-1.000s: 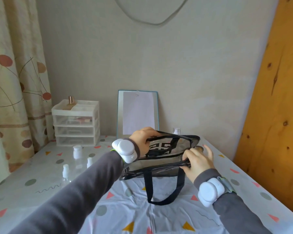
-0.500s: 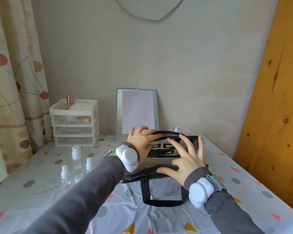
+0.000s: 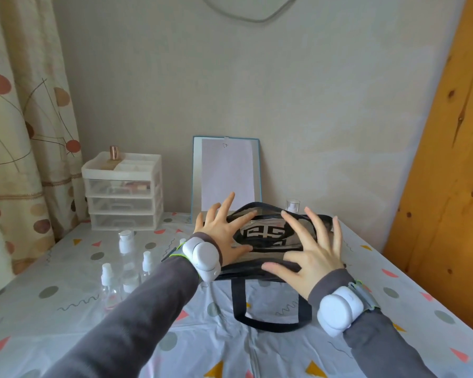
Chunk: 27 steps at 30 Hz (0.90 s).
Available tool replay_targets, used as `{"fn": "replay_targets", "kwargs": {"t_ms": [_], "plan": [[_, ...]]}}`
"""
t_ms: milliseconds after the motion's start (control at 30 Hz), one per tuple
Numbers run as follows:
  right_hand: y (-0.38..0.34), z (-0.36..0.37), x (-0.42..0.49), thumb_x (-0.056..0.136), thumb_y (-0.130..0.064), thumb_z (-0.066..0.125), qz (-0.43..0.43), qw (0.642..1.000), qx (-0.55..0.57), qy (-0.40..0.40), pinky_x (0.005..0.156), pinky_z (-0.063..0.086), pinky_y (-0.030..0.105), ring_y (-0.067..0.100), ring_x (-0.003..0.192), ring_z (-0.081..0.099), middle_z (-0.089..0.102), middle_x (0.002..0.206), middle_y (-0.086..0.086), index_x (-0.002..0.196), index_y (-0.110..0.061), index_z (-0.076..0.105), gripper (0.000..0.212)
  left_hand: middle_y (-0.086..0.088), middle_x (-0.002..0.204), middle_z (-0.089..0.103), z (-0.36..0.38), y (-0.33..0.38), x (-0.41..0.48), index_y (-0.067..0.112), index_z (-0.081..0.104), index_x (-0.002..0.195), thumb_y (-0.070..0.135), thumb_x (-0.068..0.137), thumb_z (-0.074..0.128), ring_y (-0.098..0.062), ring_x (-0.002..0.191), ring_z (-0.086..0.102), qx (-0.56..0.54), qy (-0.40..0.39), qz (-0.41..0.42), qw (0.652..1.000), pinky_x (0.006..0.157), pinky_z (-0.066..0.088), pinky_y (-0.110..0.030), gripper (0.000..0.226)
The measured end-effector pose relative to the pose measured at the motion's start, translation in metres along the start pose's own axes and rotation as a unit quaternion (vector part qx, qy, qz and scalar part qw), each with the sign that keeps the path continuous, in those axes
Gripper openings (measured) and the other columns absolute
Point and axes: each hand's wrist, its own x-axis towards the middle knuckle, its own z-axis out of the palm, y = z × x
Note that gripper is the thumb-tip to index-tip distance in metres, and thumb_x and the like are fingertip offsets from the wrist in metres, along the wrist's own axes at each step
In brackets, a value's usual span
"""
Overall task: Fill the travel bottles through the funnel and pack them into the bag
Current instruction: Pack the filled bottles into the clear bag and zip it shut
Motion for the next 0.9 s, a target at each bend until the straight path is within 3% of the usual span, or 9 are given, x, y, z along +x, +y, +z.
{"fn": "replay_targets", "kwargs": {"t_ms": [67, 133, 300, 400, 467, 533, 633, 733, 900], "plan": [[0.003, 0.000, 0.008, 0.076, -0.080, 0.008, 0.037, 0.998, -0.004, -0.045, 0.110, -0.016, 0.052, 0.019, 0.143, -0.002, 0.009, 0.149, -0.027, 0.056, -0.034, 0.068, 0.079, 0.010, 0.153, -0.016, -0.001, 0.001, 0.004, 0.060, 0.015, 0.134, 0.058, 0.080, 0.054, -0.026, 0.141, 0.002, -0.016, 0.014, -0.011, 1.000, 0.114, 0.008, -0.055, 0.067], [0.007, 0.004, 0.015, 0.075, -0.076, -0.008, 0.069, 0.995, -0.015, -0.077, 0.106, -0.027, 0.046, 0.011, 0.141, -0.014, 0.003, 0.148, -0.033, 0.065, -0.036, 0.071, 0.090, 0.011, 0.153, -0.018, -0.002, 0.001, 0.006, 0.059, 0.018, 0.134, 0.061, 0.077, 0.057, -0.026, 0.141, -0.002, -0.022, 0.006, -0.011, 1.000, 0.113, 0.003, -0.057, 0.069], [0.012, 0.009, 0.018, 0.090, -0.054, 0.037, 0.102, 0.991, 0.016, -0.088, 0.107, -0.022, 0.050, 0.010, 0.141, -0.003, 0.031, 0.143, -0.030, 0.045, -0.033, 0.055, 0.053, 0.010, 0.146, -0.033, 0.002, -0.005, 0.001, 0.060, 0.002, 0.134, 0.074, 0.063, 0.057, -0.028, 0.141, -0.016, 0.030, 0.000, 0.008, 1.000, 0.110, -0.004, -0.062, 0.091], [0.014, 0.008, 0.012, 0.081, -0.054, 0.048, 0.079, 0.991, 0.025, -0.105, 0.108, -0.019, 0.051, 0.007, 0.139, -0.003, 0.027, 0.146, -0.026, 0.095, -0.044, 0.063, 0.022, 0.009, 0.144, -0.038, 0.005, -0.006, -0.004, 0.059, -0.003, 0.136, 0.079, 0.056, 0.058, -0.029, 0.140, -0.022, 0.041, 0.002, -0.004, 0.999, 0.109, -0.005, -0.064, 0.102], [0.014, 0.010, 0.008, 0.077, -0.059, 0.049, 0.063, 0.989, 0.014, -0.134, 0.109, -0.017, 0.052, 0.007, 0.139, -0.007, 0.022, 0.148, -0.024, 0.123, -0.046, 0.046, 0.047, 0.008, 0.144, -0.040, 0.004, -0.006, -0.005, 0.059, -0.003, 0.136, 0.084, 0.049, 0.058, -0.028, 0.139, -0.024, 0.031, -0.009, -0.018, 0.999, 0.110, -0.006, -0.063, 0.109], [0.012, 0.012, 0.005, 0.076, -0.061, 0.049, 0.057, 0.989, -0.003, -0.138, 0.110, -0.014, 0.052, 0.009, 0.139, -0.007, 0.018, 0.149, -0.022, 0.134, -0.043, 0.033, 0.063, 0.009, 0.144, -0.039, 0.002, -0.005, -0.004, 0.060, 0.003, 0.135, 0.083, 0.050, 0.059, -0.027, 0.139, -0.023, -0.003, -0.012, -0.032, 0.999, 0.111, -0.003, -0.060, 0.104], [0.008, 0.012, 0.003, 0.075, -0.065, 0.048, 0.064, 0.990, -0.019, -0.127, 0.111, -0.013, 0.050, 0.013, 0.140, -0.006, 0.014, 0.151, -0.016, 0.138, -0.039, 0.029, 0.071, 0.008, 0.149, -0.030, 0.000, 0.003, -0.008, 0.058, 0.014, 0.135, 0.066, 0.067, 0.063, -0.026, 0.141, -0.014, -0.036, -0.002, -0.027, 0.999, 0.112, 0.006, -0.060, 0.084], [0.002, 0.013, -0.002, 0.071, -0.075, 0.041, 0.060, 0.991, -0.029, -0.117, 0.111, -0.015, 0.048, 0.014, 0.140, -0.011, 0.010, 0.152, -0.014, 0.140, -0.034, 0.024, 0.082, 0.006, 0.152, -0.023, -0.002, 0.011, -0.019, 0.053, 0.021, 0.135, 0.054, 0.078, 0.061, -0.024, 0.142, -0.011, -0.046, 0.027, -0.038, 0.998, 0.112, 0.001, -0.060, 0.070], [-0.001, 0.014, -0.005, 0.063, -0.087, 0.027, 0.065, 0.991, -0.026, -0.113, 0.112, -0.013, 0.052, 0.014, 0.138, -0.018, 0.005, 0.153, -0.014, 0.142, -0.034, 0.021, 0.096, 0.010, 0.154, -0.010, 0.001, 0.014, -0.050, 0.044, 0.042, 0.130, 0.061, 0.074, 0.059, -0.018, 0.141, -0.007, -0.143, 0.115, -0.013, 0.983, 0.114, 0.005, -0.054, 0.061]]}}
